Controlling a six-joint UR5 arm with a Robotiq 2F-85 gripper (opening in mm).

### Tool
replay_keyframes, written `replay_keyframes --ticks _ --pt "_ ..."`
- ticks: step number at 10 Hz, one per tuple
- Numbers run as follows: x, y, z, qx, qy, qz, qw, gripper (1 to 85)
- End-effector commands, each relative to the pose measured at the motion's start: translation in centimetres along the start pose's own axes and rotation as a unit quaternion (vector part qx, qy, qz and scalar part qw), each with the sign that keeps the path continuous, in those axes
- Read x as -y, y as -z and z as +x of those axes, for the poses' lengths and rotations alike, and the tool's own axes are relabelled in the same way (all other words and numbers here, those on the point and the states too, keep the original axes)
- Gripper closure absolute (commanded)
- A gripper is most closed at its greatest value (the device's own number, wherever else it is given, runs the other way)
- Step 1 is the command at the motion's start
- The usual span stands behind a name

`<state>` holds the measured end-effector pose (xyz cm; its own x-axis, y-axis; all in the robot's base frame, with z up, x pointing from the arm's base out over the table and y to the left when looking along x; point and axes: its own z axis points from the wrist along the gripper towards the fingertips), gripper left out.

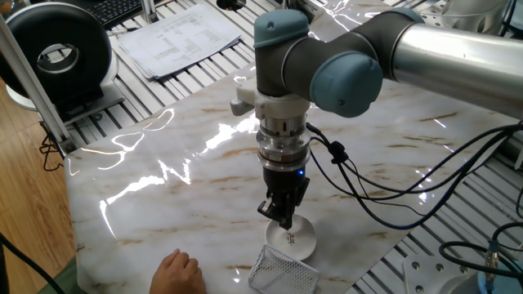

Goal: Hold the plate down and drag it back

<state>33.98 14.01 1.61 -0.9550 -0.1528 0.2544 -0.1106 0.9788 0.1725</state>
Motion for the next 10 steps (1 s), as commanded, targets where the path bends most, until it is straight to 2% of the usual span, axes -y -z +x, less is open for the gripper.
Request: replay_keyframes --ticks 1,3,5,6,7,8,10 --pt "0.0 -0.7 -0.1 0.005 0.009 -0.005 0.9999 84.3" --pt "0.7 -1.2 -0.3 0.012 0.025 -0.003 0.9996 84.3" --pt "1.9 -1.3 -0.8 0.017 0.04 0.015 0.9989 84.3" --pt "2.7 -0.7 -1.0 0.016 0.044 0.032 0.9984 84.3" --pt "3.6 1.0 -0.8 0.003 0.056 0.041 0.9976 84.3" --pt "4.1 2.7 -0.7 -0.001 0.057 0.046 0.9973 84.3" --pt "5.1 2.7 -1.8 0.017 0.069 0.066 0.9953 84.3"
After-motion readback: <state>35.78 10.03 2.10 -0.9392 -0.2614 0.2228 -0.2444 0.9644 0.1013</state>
